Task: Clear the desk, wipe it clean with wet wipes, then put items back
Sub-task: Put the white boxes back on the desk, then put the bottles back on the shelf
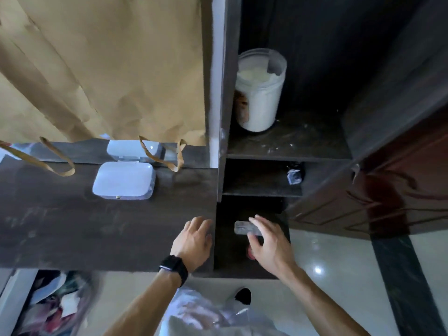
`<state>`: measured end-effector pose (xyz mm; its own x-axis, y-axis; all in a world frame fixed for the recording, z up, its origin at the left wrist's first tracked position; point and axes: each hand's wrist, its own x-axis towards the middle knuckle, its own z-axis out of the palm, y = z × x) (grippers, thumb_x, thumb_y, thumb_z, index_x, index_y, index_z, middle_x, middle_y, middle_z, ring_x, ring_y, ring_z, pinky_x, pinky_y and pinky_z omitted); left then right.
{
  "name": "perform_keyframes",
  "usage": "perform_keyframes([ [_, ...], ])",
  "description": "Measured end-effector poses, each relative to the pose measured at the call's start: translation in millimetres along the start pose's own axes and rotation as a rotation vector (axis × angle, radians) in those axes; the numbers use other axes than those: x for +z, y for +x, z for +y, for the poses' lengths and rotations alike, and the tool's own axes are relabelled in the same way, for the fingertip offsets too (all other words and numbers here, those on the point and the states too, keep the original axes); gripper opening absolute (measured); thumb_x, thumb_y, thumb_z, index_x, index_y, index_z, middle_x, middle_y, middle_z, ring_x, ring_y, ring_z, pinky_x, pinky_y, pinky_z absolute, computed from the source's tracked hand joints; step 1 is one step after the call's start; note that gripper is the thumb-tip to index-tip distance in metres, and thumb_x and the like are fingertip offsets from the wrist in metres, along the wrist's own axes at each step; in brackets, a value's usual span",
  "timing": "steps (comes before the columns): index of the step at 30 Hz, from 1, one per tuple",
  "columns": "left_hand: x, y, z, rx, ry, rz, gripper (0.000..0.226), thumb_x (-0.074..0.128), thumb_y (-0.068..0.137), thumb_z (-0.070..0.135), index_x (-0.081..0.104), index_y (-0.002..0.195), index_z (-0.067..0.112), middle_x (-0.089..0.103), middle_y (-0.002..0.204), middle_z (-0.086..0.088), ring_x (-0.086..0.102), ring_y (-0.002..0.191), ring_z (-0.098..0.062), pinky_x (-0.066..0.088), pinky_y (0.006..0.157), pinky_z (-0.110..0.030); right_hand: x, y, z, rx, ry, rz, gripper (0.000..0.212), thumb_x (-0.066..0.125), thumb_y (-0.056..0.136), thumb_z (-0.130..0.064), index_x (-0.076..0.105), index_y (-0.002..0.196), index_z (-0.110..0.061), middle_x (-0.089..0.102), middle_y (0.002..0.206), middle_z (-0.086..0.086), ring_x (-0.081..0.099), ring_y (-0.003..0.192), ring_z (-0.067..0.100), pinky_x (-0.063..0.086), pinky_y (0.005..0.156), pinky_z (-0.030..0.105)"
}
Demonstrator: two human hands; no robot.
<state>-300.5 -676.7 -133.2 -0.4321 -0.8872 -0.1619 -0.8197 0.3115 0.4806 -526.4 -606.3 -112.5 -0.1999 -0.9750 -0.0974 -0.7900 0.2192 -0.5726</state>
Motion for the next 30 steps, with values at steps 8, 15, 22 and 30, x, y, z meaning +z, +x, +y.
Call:
perform_keyframes([
  [8, 4.8, 70.9, 85.7, 0.149, 0.239, -0.106, 0.083, 0.049, 0.096, 0.034, -0.005, 0.158, 0.023, -0.017, 0.164, 0.0, -0.013, 0.152, -0.023, 0.001, 0.122, -0.047, -63.8, 82.7, 18.0, 0.431, -0.105, 0.085, 0.071, 0.051, 0.097, -0.042, 0.019, 0.153, -0.013, 0.061, 0.131, 0.004, 0.063, 0.113, 0.031, 0.052, 0.086, 0.041],
  [15, 37.6, 82.2, 109.7, 0.074, 0.376, -0.342, 0.084, 0.047, 0.098, 0.036, -0.012, 0.157, 0.025, -0.025, 0.162, 0.009, -0.016, 0.151, -0.019, 0.001, 0.123, -0.051, -75.2, 106.0, 61.6, 0.542, -0.237, 0.053, 0.066, 0.048, 0.099, -0.045, 0.027, 0.147, -0.004, 0.063, 0.122, 0.019, 0.063, 0.109, 0.041, 0.052, 0.078, 0.042],
  [22, 26.0, 88.5, 117.0, -0.001, 0.331, -0.311, 0.079, 0.048, 0.098, 0.039, -0.001, 0.158, 0.023, -0.013, 0.165, 0.004, -0.007, 0.153, -0.023, 0.003, 0.123, -0.051, -69.9, 124.7, 46.5, 0.499, -0.242, 0.101, 0.043, 0.041, 0.103, -0.037, 0.039, 0.131, -0.005, 0.064, 0.118, 0.019, 0.065, 0.104, 0.039, 0.05, 0.074, 0.042],
  [30, 17.2, 132.4, 153.9, 0.011, -0.073, -0.017, 0.064, 0.063, 0.09, 0.032, 0.04, 0.148, 0.019, 0.052, 0.138, -0.011, 0.049, 0.128, -0.03, 0.044, 0.103, -0.038, -76.2, 45.4, 59.4, 0.383, 0.011, 0.102, 0.033, 0.046, 0.099, -0.043, 0.044, 0.111, -0.012, 0.073, 0.095, 0.007, 0.071, 0.086, 0.031, 0.054, 0.068, 0.038],
])
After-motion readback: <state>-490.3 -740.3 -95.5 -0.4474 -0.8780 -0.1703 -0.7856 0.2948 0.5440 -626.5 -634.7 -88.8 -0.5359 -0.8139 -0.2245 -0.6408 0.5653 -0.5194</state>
